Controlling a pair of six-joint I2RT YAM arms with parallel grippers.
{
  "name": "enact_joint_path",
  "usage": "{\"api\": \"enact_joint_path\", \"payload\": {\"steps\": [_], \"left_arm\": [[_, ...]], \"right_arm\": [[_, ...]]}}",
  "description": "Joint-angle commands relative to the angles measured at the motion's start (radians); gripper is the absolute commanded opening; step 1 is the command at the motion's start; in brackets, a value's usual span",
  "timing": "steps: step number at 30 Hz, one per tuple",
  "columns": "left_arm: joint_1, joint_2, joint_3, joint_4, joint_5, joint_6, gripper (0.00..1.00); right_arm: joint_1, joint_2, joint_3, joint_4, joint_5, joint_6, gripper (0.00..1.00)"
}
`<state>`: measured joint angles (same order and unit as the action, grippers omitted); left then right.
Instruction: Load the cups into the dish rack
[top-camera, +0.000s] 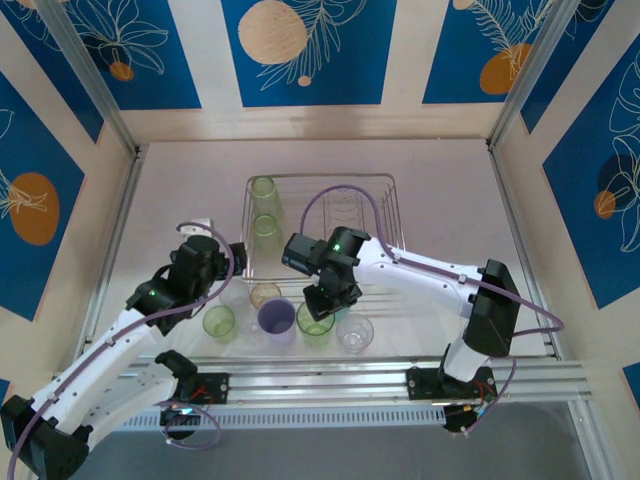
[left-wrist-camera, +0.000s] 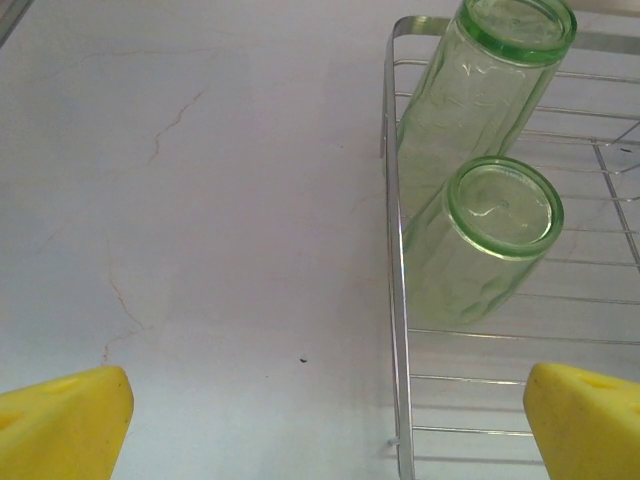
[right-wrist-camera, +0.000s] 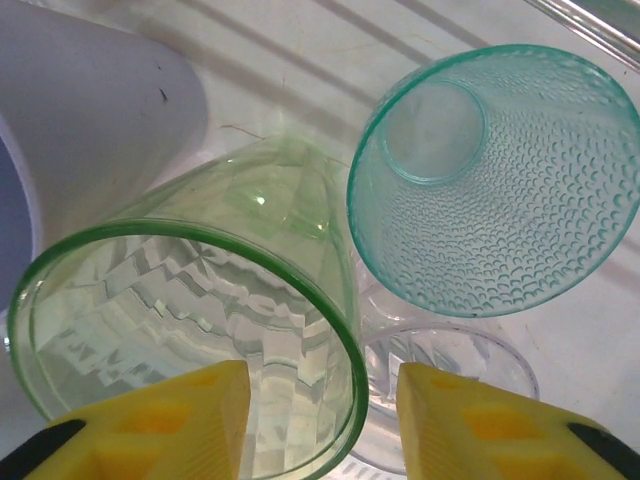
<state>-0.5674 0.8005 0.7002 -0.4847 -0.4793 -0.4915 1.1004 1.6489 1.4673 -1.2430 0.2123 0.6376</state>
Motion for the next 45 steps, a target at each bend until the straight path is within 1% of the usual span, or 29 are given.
{"api": "enact_joint_path", "payload": {"steps": [1,4,6,12,15,17,20,24,26,28,29,30,32,34,37,39,40,42,44,45], "left_arm": [[0.012,-0.007,-0.011,0.029,0.017,-0.004,1.0],[0.015,-0.007,-0.011,0.031,0.024,-0.001,1.0],[0.016,-0.006,-0.011,0.034,0.027,0.002,1.0],[0.02,-0.006,-0.009,0.036,0.047,0.006,1.0],[0.022,-0.009,-0.007,0.035,0.06,-0.003,1.0],[0.023,-0.013,-0.005,0.035,0.065,-0.007,1.0],[0.023,-0.029,0.0,0.034,0.071,-0.012,1.0],[0.026,-0.064,0.017,0.023,0.081,-0.03,1.0],[0.026,-0.087,0.027,0.032,0.1,-0.035,1.0],[0.027,-0.113,0.036,0.058,0.143,-0.031,1.0],[0.028,-0.126,0.036,0.084,0.179,-0.02,1.0],[0.028,-0.142,0.032,0.129,0.241,0.004,1.0],[0.028,-0.167,0.013,0.254,0.427,0.055,1.0],[0.028,-0.171,-0.006,0.394,0.663,0.072,1.0],[0.027,-0.115,0.014,0.529,0.934,0.024,1.0],[0.025,-0.062,0.039,0.599,1.088,-0.012,1.0],[0.023,-0.035,0.05,0.633,1.148,-0.034,1.0],[0.022,-0.001,0.064,0.67,1.226,-0.063,1.0],[0.021,0.024,0.081,0.664,1.238,-0.069,1.0],[0.02,0.037,0.081,0.689,1.257,-0.082,1.0]], "right_arm": [[0.009,0.028,0.023,-0.028,0.018,-0.001,0.4],[0.009,0.041,0.027,-0.027,0.03,0.0,0.3],[0.009,0.043,0.025,-0.028,0.034,0.001,0.28],[0.01,0.029,0.025,-0.059,0.046,0.004,0.17],[0.01,-0.001,0.021,-0.081,0.051,0.007,0.06],[0.009,-0.034,0.011,-0.081,0.042,0.007,0.0],[0.003,-0.107,-0.013,-0.081,0.026,0.005,0.0],[-0.021,-0.254,-0.049,-0.082,-0.013,0.002,0.0],[-0.048,-0.346,-0.066,-0.064,-0.051,0.002,0.0],[-0.097,-0.453,-0.083,-0.046,-0.11,-0.002,0.0],[-0.125,-0.503,-0.087,-0.036,-0.134,-0.007,0.0],[-0.167,-0.561,-0.093,-0.021,-0.163,-0.014,0.0],[-0.276,-0.665,-0.102,0.023,-0.238,-0.033,0.0],[-0.432,-0.756,-0.11,0.096,-0.376,-0.062,0.0],[-0.649,-0.799,-0.111,0.196,-0.616,-0.077,0.0],[-0.761,-0.794,-0.127,0.278,-0.776,-0.052,0.0],[-0.799,-0.791,-0.147,0.335,-0.846,-0.024,0.0],[-0.829,-0.781,-0.177,0.428,-0.928,0.018,0.0],[-0.823,-0.771,-0.192,0.49,-0.972,0.041,0.0],[-0.813,-0.765,-0.198,0.516,-0.975,0.054,0.0]]}}
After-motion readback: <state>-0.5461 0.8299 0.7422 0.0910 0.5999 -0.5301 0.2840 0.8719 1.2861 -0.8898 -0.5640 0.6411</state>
